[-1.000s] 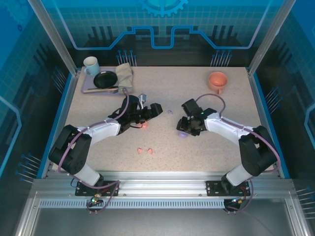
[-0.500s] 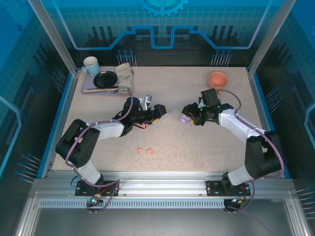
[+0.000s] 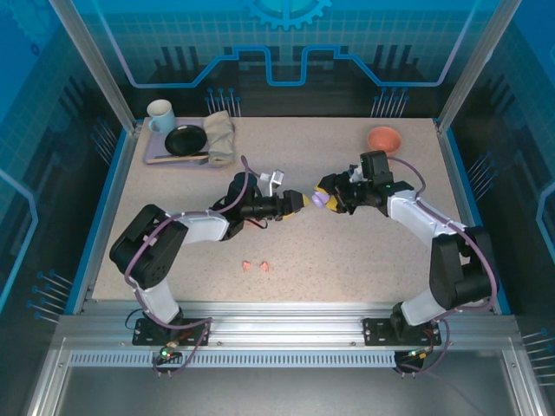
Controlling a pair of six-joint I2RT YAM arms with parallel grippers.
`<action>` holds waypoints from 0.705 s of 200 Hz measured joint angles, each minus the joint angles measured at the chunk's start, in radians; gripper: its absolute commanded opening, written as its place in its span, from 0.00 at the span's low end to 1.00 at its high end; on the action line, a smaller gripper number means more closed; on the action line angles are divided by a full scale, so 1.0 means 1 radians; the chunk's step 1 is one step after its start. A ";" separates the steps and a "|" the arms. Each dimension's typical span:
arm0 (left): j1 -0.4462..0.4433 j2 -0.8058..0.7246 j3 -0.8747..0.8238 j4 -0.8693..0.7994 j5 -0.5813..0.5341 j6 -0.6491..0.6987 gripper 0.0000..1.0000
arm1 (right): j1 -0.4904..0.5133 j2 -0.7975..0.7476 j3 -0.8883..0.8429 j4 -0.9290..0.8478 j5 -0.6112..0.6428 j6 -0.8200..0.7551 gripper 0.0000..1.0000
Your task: Insert the wireless bluetooth earbuds into the charging case
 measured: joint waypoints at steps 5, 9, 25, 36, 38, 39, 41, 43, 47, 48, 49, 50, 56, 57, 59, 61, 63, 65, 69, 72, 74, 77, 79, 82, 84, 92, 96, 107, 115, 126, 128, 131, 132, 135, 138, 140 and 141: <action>0.000 0.002 0.006 0.004 0.000 0.000 0.70 | 0.000 0.003 0.000 0.001 -0.002 0.003 0.34; -0.001 0.002 0.011 0.005 0.000 0.000 0.70 | 0.000 0.006 0.000 0.002 -0.007 0.006 0.34; -0.003 0.006 0.030 0.010 0.001 0.004 0.70 | 0.000 0.011 0.000 0.003 -0.017 0.016 0.33; -0.005 0.009 0.040 0.010 0.003 0.005 0.70 | 0.000 0.011 0.000 0.004 -0.024 0.020 0.33; -0.006 0.010 0.043 0.010 0.003 0.007 0.70 | 0.000 0.011 0.000 0.005 -0.024 0.020 0.33; -0.006 0.010 0.043 0.010 0.003 0.007 0.70 | 0.000 0.011 0.000 0.005 -0.024 0.020 0.33; -0.007 0.011 0.045 0.010 0.003 0.007 0.70 | 0.000 0.011 0.000 0.006 -0.026 0.021 0.33; -0.008 0.011 0.047 0.010 0.003 0.007 0.70 | 0.000 0.011 0.000 0.006 -0.026 0.023 0.33; -0.009 0.011 0.048 0.010 0.003 0.008 0.70 | 0.000 0.011 0.000 0.008 -0.027 0.023 0.33; -0.010 0.012 0.049 0.010 0.003 0.008 0.70 | 0.000 0.011 0.000 0.008 -0.027 0.023 0.33; -0.010 0.013 0.050 0.010 0.003 0.008 0.70 | 0.000 0.011 0.000 0.008 -0.027 0.024 0.33; -0.010 0.013 0.050 0.010 0.003 0.008 0.70 | 0.000 0.011 0.000 0.008 -0.027 0.024 0.33; -0.013 0.014 0.052 0.011 0.003 0.008 0.70 | 0.000 0.011 0.000 0.009 -0.029 0.025 0.33; -0.013 0.014 0.052 0.011 0.003 0.008 0.70 | 0.000 0.011 0.000 0.009 -0.029 0.025 0.33; -0.014 0.015 0.053 0.011 0.003 0.008 0.70 | 0.000 0.011 0.000 0.010 -0.031 0.026 0.33; -0.014 0.016 0.053 0.011 0.003 0.008 0.70 | 0.000 0.011 0.000 0.010 -0.031 0.027 0.33; -0.015 0.017 0.054 0.011 0.003 0.008 0.70 | 0.000 0.011 0.000 0.010 -0.032 0.027 0.33; -0.016 0.018 0.054 0.012 0.003 0.008 0.70 | 0.000 0.011 0.000 0.011 -0.032 0.027 0.33; -0.018 0.020 0.054 0.012 0.003 0.008 0.70 | 0.000 0.011 0.000 0.011 -0.033 0.027 0.33; -0.019 0.021 0.054 0.012 0.003 0.008 0.70 | 0.000 0.011 0.000 0.012 -0.035 0.027 0.33; -0.019 0.023 0.054 0.012 0.003 0.008 0.70 | 0.000 0.011 0.000 0.012 -0.035 0.028 0.33; -0.021 0.024 0.054 0.012 0.003 0.008 0.70 | 0.000 0.011 0.000 0.012 -0.035 0.028 0.33; -0.021 0.025 0.054 0.012 0.003 0.008 0.70 | 0.000 0.011 0.000 0.012 -0.036 0.028 0.33; -0.021 0.027 0.054 0.012 0.003 0.008 0.70 | 0.000 0.011 0.000 0.013 -0.037 0.028 0.33; -0.022 0.027 0.054 0.011 0.003 0.008 0.70 | 0.000 0.011 0.000 0.013 -0.039 0.028 0.33; -0.023 0.030 0.054 0.010 0.003 0.008 0.70 | 0.000 0.011 0.000 0.013 -0.042 0.028 0.33; -0.024 0.030 0.054 0.008 0.003 0.012 0.70 | 0.000 0.011 0.000 0.013 -0.043 0.029 0.33; -0.025 0.030 0.055 0.002 0.003 0.024 0.69 | 0.000 0.013 0.000 0.017 -0.047 0.031 0.32; -0.026 0.030 0.058 -0.005 0.003 0.033 0.69 | 0.000 0.014 0.000 0.023 -0.050 0.031 0.32; -0.028 0.030 0.066 -0.028 0.003 0.053 0.69 | 0.000 0.019 0.000 0.036 -0.056 0.034 0.32; -0.028 0.030 0.067 -0.029 0.003 0.054 0.69 | 0.000 0.019 0.000 0.037 -0.057 0.034 0.32; -0.029 0.030 0.068 -0.032 0.003 0.060 0.69 | 0.000 0.022 0.000 0.039 -0.059 0.035 0.33; -0.029 0.030 0.068 -0.033 0.003 0.060 0.69 | 0.000 0.022 0.000 0.040 -0.060 0.035 0.33; -0.030 0.030 0.070 -0.038 0.003 0.062 0.69 | 0.000 0.024 0.000 0.043 -0.061 0.035 0.32; -0.031 0.030 0.071 -0.042 0.003 0.068 0.69 | 0.000 0.026 0.000 0.044 -0.062 0.036 0.33; -0.031 0.030 0.071 -0.043 0.003 0.069 0.69 | 0.000 0.027 0.000 0.046 -0.063 0.038 0.32; -0.032 0.030 0.071 -0.045 0.003 0.071 0.69 | 0.000 0.028 0.000 0.046 -0.063 0.038 0.32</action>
